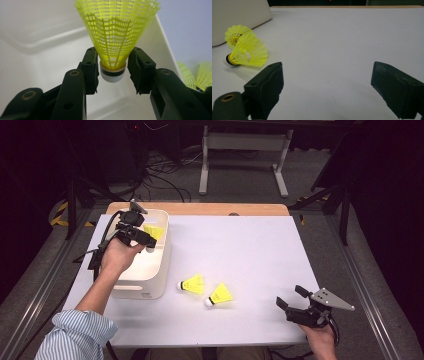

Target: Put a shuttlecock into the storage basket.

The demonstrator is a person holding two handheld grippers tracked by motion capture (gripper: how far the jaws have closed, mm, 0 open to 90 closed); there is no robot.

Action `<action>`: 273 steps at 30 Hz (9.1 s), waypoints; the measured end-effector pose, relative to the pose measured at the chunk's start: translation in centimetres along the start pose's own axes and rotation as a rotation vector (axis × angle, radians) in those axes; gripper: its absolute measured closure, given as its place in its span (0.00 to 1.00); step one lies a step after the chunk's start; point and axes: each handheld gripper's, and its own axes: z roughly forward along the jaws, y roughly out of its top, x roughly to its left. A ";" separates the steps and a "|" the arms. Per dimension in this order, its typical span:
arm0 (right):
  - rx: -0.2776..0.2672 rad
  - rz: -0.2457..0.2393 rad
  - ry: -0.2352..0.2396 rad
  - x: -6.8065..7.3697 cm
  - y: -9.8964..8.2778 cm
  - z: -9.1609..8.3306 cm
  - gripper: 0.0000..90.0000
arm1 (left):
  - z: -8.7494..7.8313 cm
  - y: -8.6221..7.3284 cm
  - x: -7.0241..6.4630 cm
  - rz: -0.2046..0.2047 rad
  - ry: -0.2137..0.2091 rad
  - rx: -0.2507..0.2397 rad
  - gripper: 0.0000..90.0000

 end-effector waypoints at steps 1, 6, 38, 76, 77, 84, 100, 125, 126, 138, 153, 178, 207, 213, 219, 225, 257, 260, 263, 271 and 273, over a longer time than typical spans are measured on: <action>0.000 0.000 0.001 0.0 0.0 0.0 0.13 | 0.2 0.0 0.1 -0.003 0.001 0.004 0.68; -0.001 0.000 0.001 0.0 0.0 0.0 0.13 | 0.8 0.1 0.3 -0.025 -0.001 0.002 0.68; -0.008 -0.001 -0.002 0.0 0.0 -0.1 0.13 | 2.9 0.3 0.6 -0.033 0.000 0.051 0.65; -0.006 -0.002 -0.001 0.1 0.1 0.0 0.13 | -0.9 -1.2 -0.9 0.020 -0.006 -0.091 0.34; -0.007 -0.002 0.000 0.1 0.1 0.0 0.13 | -0.9 -1.2 -1.0 0.022 -0.007 -0.094 0.34; -0.008 -0.005 0.000 0.1 0.1 0.0 0.13 | -1.4 -1.4 -1.4 0.039 -0.024 -0.107 0.34; -0.008 -0.001 0.000 0.1 0.1 0.0 0.13 | -2.3 -1.6 -3.0 0.087 -0.044 -0.136 0.35; -0.009 0.003 0.001 0.0 0.1 -0.1 0.13 | -2.9 -2.0 -5.3 0.162 -0.075 -0.147 0.35; -0.008 0.003 0.001 0.0 0.1 -0.1 0.13 | -2.9 -2.0 -5.4 0.161 -0.080 -0.147 0.35; -0.011 0.005 -0.001 0.0 0.1 -0.1 0.13 | -2.7 -2.0 -6.4 0.178 -0.099 -0.149 0.35; -0.013 0.008 -0.007 0.1 0.1 -0.1 0.13 | -2.5 -1.9 -7.9 0.208 -0.124 -0.148 0.36; -0.014 0.004 0.005 0.2 0.3 0.3 0.13 | -2.2 -2.8 -10.3 0.260 -0.141 -0.147 0.37; -0.014 0.001 0.009 0.2 0.2 0.0 0.13 | 0.1 -3.2 -12.7 0.294 -0.133 -0.094 0.38; -0.014 0.001 0.009 0.2 0.2 0.1 0.13 | 0.4 -3.3 -12.9 0.293 -0.136 -0.087 0.38; -0.015 0.001 0.009 0.2 0.2 0.0 0.13 | 0.7 -3.3 -13.0 0.292 -0.136 -0.080 0.39; -0.016 0.001 0.009 0.2 0.2 0.0 0.13 | 0.9 -3.3 -13.2 0.289 -0.142 -0.074 0.39; -0.017 0.001 0.010 0.2 0.2 0.0 0.13 | 3.6 -3.7 -14.1 0.284 -0.107 -0.014 0.42; -0.017 0.000 0.010 0.2 0.2 0.0 0.13 | 4.1 -3.8 -14.2 0.283 -0.101 -0.005 0.42; -0.017 0.000 0.011 0.2 0.2 0.0 0.13 | 4.4 -3.8 -14.2 0.278 -0.101 0.003 0.42; -0.017 0.000 0.011 0.2 0.2 0.0 0.13 | 5.2 -3.9 -14.3 0.262 -0.092 0.016 0.43; -0.017 0.000 0.012 0.2 0.2 0.0 0.13 | 5.5 -3.9 -14.2 0.269 -0.088 0.026 0.43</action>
